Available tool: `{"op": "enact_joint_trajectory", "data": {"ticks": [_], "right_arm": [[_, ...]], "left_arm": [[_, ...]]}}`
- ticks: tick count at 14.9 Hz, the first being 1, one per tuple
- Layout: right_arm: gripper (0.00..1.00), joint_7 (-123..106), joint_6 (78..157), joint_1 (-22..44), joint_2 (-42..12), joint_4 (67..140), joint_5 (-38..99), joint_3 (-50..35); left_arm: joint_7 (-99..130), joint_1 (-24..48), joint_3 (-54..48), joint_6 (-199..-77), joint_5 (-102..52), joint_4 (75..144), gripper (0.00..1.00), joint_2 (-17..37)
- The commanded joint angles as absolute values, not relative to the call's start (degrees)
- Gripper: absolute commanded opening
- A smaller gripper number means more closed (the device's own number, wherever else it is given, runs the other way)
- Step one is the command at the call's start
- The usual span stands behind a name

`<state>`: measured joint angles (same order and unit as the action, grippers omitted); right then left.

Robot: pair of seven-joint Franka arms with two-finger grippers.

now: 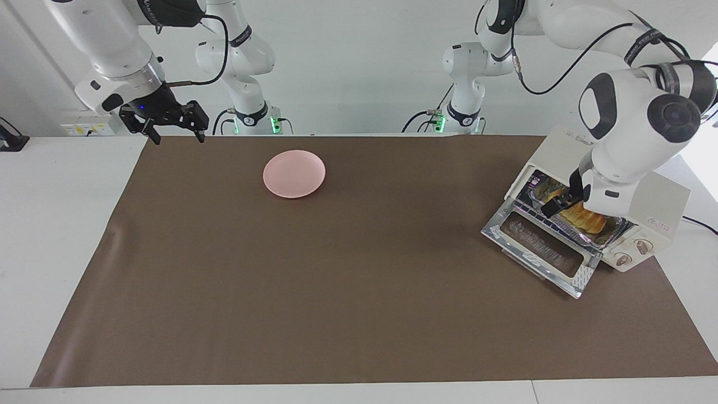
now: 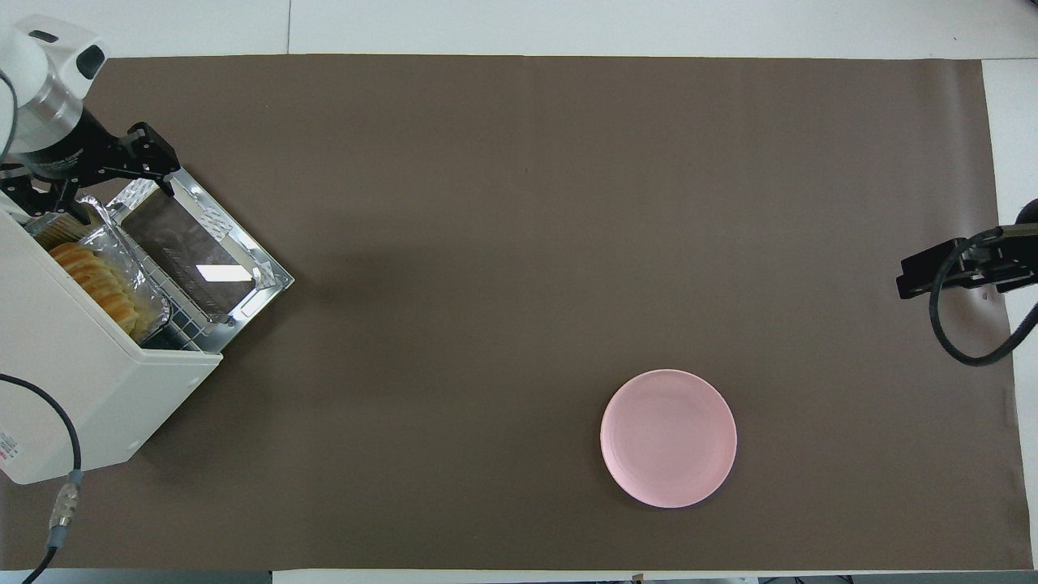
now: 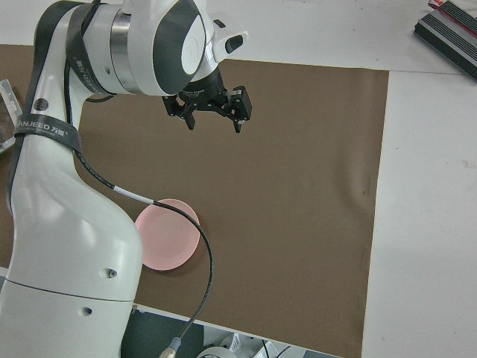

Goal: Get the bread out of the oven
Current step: 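Pull the foil tray out of the oven with the left gripper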

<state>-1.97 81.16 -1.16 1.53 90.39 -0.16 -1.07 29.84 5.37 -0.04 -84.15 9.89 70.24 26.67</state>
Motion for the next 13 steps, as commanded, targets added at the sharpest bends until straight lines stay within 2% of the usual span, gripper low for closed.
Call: {"op": "enact_joint_trajectory", "data": {"ticks": [1, 4, 10, 13], "right_arm": [[1.0, -3.3, 80.8, -1.9, 2.4, 91.2, -1.1, -1.7], [1.0, -3.3, 80.8, -1.9, 2.4, 91.2, -1.1, -1.7], [1.0, -3.3, 80.8, -1.9, 2.4, 91.2, -1.1, -1.8], [1.0, -3.3, 80.8, -1.9, 2.4, 91.2, -1.1, -1.8]], "left_arm": [[35.7, 11.7, 7.1, -86.0, 12.0, 67.3, 1.0, 31.4], [39.9, 11.5, 7.5, -86.3, 13.4, 68.3, 1.0, 33.2], [46.7, 11.2, 8.7, -87.9, 14.9, 74.3, 1.0, 31.6], [48.6, 11.3, 8.8, -92.3, 14.9, 82.1, 1.0, 28.3]]}}
